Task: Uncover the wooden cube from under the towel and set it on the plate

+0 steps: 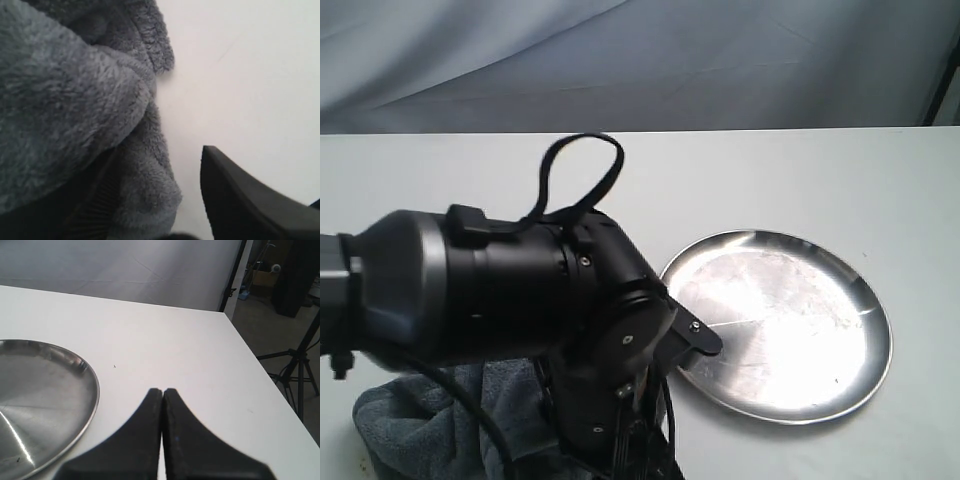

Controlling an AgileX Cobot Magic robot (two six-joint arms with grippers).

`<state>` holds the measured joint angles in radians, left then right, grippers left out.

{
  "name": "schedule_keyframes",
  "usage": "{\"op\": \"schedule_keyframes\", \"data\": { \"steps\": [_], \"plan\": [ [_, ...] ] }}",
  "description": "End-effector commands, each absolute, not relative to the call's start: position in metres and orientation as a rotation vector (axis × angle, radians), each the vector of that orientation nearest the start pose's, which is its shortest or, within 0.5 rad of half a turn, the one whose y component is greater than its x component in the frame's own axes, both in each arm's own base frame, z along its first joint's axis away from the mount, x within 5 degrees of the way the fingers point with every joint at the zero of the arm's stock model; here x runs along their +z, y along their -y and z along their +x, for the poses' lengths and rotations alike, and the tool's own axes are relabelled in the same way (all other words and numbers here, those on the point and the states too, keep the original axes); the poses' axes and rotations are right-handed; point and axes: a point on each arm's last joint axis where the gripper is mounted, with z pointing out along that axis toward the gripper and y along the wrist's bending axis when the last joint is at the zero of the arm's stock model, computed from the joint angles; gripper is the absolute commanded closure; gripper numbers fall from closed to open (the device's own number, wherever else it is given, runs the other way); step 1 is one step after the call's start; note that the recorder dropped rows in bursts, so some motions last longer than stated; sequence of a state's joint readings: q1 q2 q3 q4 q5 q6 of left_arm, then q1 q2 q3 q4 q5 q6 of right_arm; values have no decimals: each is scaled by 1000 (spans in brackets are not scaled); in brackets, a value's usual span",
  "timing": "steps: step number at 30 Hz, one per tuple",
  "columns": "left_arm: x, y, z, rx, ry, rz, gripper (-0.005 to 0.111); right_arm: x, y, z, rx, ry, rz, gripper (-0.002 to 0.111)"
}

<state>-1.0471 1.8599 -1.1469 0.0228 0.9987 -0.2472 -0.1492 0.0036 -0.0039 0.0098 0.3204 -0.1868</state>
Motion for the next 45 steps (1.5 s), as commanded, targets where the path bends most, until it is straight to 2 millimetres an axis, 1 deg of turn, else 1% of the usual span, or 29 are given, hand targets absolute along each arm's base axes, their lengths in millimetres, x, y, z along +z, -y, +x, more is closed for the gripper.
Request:
{"op": "schedule_keyframes", "data": {
  "steps": [1,6,9,12,15,16,19,23,25,27,30,34,43,45],
  "plan": [
    [143,288,167,119,-2956,1255,57,184,8,53,-237,-1810,-31,108],
    [120,289,167,188,-3003,1276,58,184,8,53,-237,-1810,-31,108],
    [112,288,167,223,-3025,1286,64,184,8,53,-237,-1810,-31,108],
    [109,288,166,234,-3032,1289,81,184,8,53,-237,-1810,-31,108],
    [110,288,167,230,-3030,1288,103,184,8,53,-237,-1810,-31,108],
    [110,288,167,230,-3027,1296,107,184,8,53,-237,-1810,-31,108],
    [110,288,166,240,-3033,1296,107,184,8,53,-237,-1810,-31,108],
    [112,283,164,309,-3070,1315,107,184,8,53,-237,-1810,-31,108],
    [113,282,164,330,-3060,1326,107,184,8,53,-237,-1810,-31,108],
    [116,282,165,310,-3046,1321,107,184,8,53,-237,-1810,-31,108],
    [126,284,166,256,-3014,1307,107,184,8,53,-237,-1810,-31,108],
    [147,284,166,183,-2969,1280,107,184,8,53,-237,-1810,-31,108],
    [205,276,162,9,-2832,1217,107,184,8,53,-237,-1810,-31,108],
    [219,272,163,-13,-2785,1172,107,184,8,53,-237,-1810,-31,108]
  ]
}}
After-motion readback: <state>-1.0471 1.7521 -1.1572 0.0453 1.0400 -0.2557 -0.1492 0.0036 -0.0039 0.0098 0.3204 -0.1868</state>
